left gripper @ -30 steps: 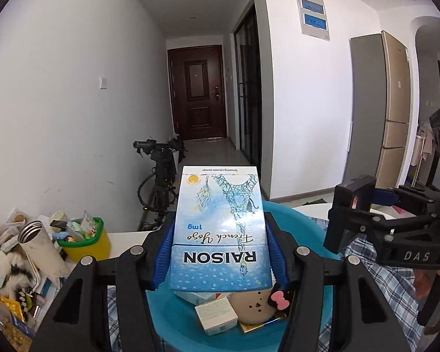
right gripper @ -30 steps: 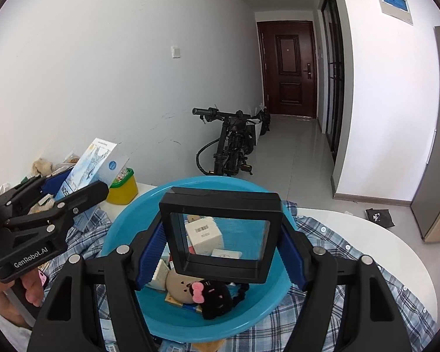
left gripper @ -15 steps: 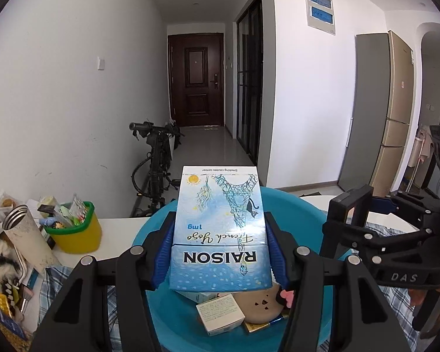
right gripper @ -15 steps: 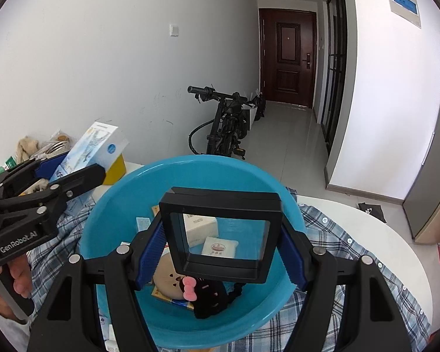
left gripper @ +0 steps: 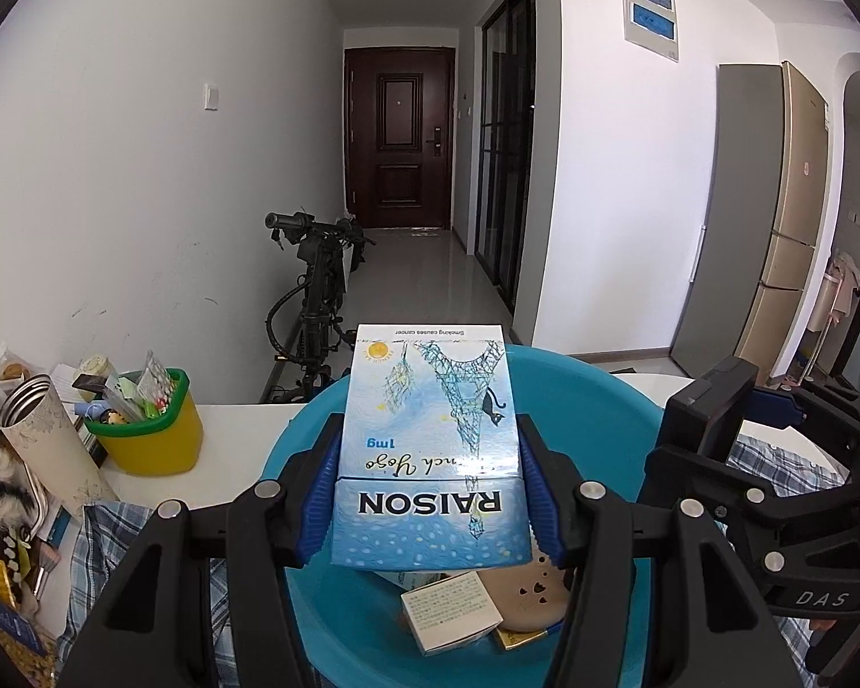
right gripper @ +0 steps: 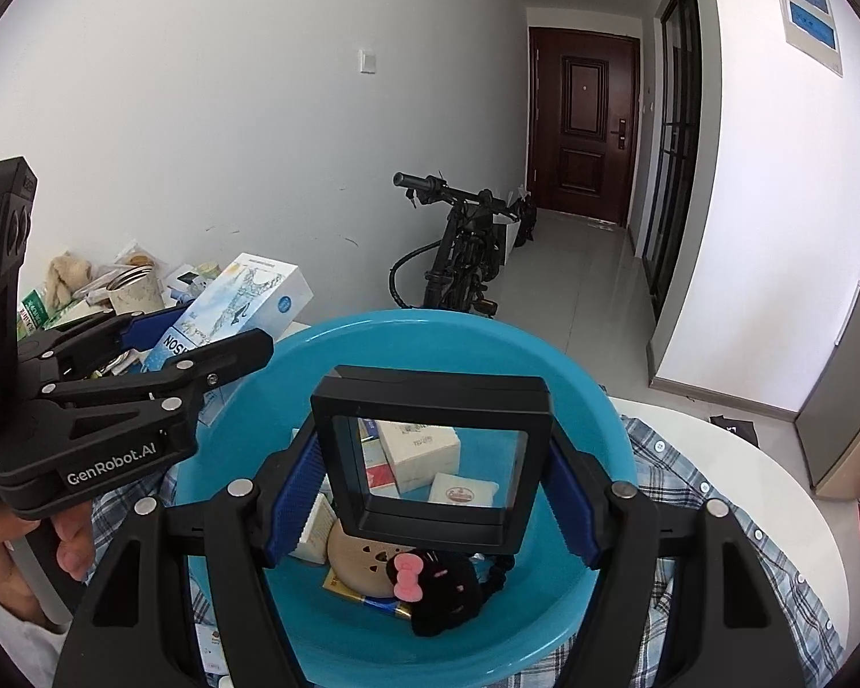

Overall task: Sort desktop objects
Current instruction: 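Lower the blue RAISON box into the basin and open the left tool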

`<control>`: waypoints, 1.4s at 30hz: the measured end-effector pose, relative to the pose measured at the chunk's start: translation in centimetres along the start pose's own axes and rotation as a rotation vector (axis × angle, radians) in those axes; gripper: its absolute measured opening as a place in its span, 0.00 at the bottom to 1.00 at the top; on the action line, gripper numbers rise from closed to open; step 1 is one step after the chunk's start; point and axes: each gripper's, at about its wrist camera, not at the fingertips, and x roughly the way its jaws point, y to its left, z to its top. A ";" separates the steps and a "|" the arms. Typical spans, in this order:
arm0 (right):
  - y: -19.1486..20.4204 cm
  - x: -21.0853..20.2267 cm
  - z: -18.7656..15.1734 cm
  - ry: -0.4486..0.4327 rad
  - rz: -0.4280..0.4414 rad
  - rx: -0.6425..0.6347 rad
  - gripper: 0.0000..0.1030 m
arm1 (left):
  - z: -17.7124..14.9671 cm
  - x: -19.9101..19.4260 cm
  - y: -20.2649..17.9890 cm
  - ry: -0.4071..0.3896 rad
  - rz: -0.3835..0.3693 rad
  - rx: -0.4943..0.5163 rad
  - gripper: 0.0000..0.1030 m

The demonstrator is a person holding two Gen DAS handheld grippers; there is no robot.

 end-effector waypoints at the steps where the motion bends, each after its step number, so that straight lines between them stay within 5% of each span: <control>1: 0.1 0.0 0.0 -0.001 0.002 0.000 0.67 | 0.0 0.0 0.0 0.001 0.001 -0.001 0.57; 42: 1.6 -0.4 0.6 -0.026 -0.021 -0.017 0.67 | -0.3 1.0 -0.6 0.036 -0.008 0.000 0.57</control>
